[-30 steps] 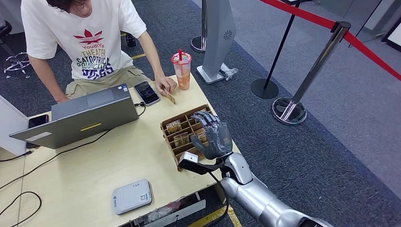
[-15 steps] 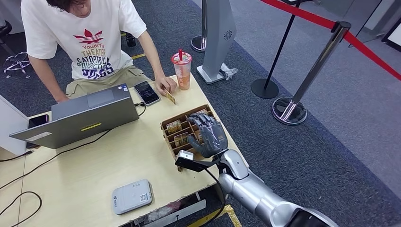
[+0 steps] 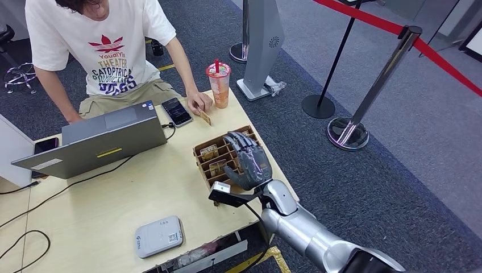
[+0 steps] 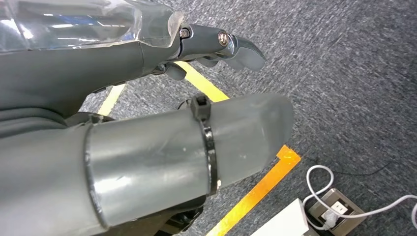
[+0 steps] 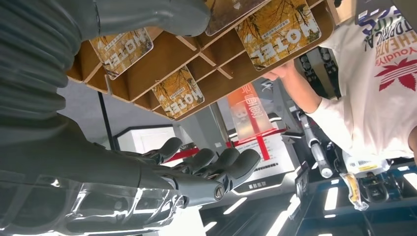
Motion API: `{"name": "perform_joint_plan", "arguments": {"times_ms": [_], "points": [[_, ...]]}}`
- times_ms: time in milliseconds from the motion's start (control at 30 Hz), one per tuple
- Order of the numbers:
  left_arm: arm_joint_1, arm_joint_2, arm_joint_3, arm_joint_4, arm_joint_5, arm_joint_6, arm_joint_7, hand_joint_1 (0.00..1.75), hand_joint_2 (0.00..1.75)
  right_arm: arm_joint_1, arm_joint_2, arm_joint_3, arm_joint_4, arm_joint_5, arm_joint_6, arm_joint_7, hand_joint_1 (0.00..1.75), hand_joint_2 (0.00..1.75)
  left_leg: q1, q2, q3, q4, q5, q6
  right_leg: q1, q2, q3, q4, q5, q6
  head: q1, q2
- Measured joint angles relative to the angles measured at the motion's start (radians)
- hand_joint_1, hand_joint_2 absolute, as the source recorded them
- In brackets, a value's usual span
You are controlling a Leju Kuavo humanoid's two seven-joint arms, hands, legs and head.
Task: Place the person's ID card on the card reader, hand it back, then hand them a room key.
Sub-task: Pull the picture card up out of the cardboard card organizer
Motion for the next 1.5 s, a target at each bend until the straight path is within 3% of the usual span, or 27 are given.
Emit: {"name": "perform_joint_plan", "arguments": {"times_ms": [500,1067,1300,1500], "points": [[0.044,-0.011,-0.038,-0.086,0.012,0.019,0.037,0.0,0.0,0.017,-0.004,-0.002,-0.016,0.012,0.004,0.015,0.68,1.75,0.0,0.0,0.0,0.0,0.0,0.0,0.0,0.0,0.0,0.0,0.0,0.0,0.0,0.0],[0.078,-0.015,-0.094,-0.14,0.034,0.049,0.045,0.0,0.0,0.019,-0.005,-0.003,-0.022,0.013,0.012,0.019,0.63,1.75,0.0,0.0,0.0,0.0,0.0,0.0,0.0,0.0,0.0,0.0,0.0,0.0,0.0,0.0],[0.082,-0.016,-0.099,-0.145,0.035,0.047,0.051,0.0,0.0,0.04,-0.007,-0.009,-0.033,0.014,0.012,0.029,0.78,1.75,0.0,0.0,0.0,0.0,0.0,0.0,0.0,0.0,0.0,0.0,0.0,0.0,0.0,0.0],[0.093,-0.02,-0.101,-0.157,0.036,0.048,0.053,0.0,0.0,0.064,-0.015,-0.028,-0.039,0.015,0.011,0.038,0.73,1.75,0.0,0.0,0.0,0.0,0.0,0.0,0.0,0.0,0.0,0.0,0.0,0.0,0.0,0.0]]}}
